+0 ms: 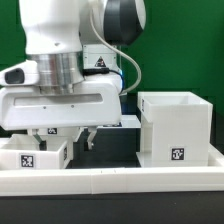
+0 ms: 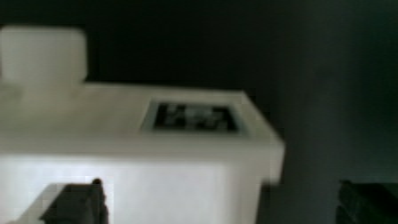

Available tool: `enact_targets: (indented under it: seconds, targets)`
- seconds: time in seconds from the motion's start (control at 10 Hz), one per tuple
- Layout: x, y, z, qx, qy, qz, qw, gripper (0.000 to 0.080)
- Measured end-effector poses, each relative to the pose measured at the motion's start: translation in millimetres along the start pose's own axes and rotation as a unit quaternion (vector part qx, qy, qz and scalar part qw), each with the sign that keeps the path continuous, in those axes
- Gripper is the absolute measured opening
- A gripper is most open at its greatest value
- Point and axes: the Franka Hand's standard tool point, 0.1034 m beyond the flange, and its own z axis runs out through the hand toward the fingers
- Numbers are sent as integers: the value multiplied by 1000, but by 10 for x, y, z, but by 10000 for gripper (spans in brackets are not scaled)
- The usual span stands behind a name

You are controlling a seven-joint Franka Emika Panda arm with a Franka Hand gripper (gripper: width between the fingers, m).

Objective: Assemble drawer

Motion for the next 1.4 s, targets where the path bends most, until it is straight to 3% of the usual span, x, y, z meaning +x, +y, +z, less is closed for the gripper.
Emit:
enact_targets:
  seconds: [0.5, 0.7, 0.8, 0.9, 1.0, 1.4]
  targets:
    - [-33, 30, 98, -5, 3, -3, 1000, 649]
    - [-31, 15, 98, -5, 3, -4, 1000, 406]
    - [-31, 16, 98, -5, 3, -4, 1000, 406]
    - [-31, 16, 98, -5, 3, -4, 1000, 204]
    - [-31, 16, 98, -5, 3, -4, 1000, 78]
    - [-27, 16, 96, -5, 3, -5, 1000, 41]
